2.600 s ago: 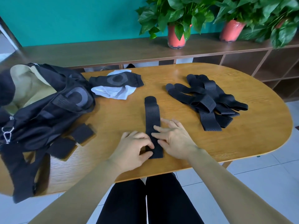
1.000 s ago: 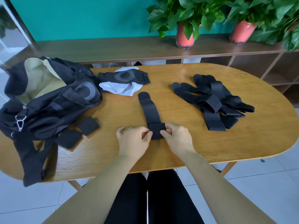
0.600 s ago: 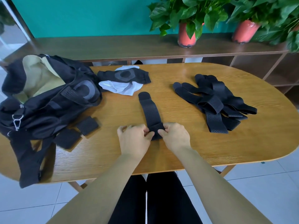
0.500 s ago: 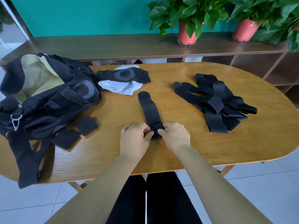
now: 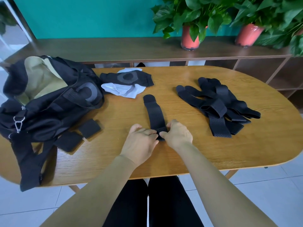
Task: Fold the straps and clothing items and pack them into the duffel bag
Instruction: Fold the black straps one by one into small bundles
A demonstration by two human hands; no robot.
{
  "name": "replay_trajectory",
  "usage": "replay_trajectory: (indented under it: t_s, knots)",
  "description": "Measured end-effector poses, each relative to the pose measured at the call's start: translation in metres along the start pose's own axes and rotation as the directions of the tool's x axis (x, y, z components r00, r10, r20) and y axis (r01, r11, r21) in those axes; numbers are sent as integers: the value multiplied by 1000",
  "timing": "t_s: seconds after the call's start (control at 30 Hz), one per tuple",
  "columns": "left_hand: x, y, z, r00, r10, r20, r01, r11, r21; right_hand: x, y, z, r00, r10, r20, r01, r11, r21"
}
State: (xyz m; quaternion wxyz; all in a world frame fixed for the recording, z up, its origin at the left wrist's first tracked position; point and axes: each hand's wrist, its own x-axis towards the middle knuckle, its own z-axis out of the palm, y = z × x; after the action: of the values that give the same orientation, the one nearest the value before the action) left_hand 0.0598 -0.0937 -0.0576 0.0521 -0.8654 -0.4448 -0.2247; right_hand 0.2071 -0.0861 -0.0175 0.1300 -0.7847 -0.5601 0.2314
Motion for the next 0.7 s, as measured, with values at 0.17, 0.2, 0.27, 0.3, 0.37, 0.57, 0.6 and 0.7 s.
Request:
replay_trajectory:
  t_s: [0.17,0.2,0.27,0.3,0.37,0.57,0.6,0.7]
  knots:
    - [2,-4,-1,999,48,-25,-47,998,42,-10,19,1,978,-187,-95,206,945,253]
    - [1,-4,-3,999,42,-27,-41,999,35,-15,25,0,950,-293,-107,311,923,228]
    - [-3,-5,-5,999,26,-25,-26,1000,8,-24,36,0,881,-467,-69,472,875,105]
    - [-5,-6,-7,1000,4,-16,-4,1000,-11,-26,42,3,856,-515,-50,517,854,57]
    - [-10,-6,-10,999,-39,20,40,998,-52,-26,51,11,821,-564,-89,569,822,31]
    - [-16,-6,-19,970,-201,139,226,952,-206,-26,46,18,880,-433,-195,473,838,273]
    - [-16,-6,-20,964,-222,149,251,942,-221,-25,45,19,898,-401,-183,440,839,321]
    - [-14,-6,-19,933,-295,205,341,906,-250,-23,39,19,925,-333,-182,379,849,370]
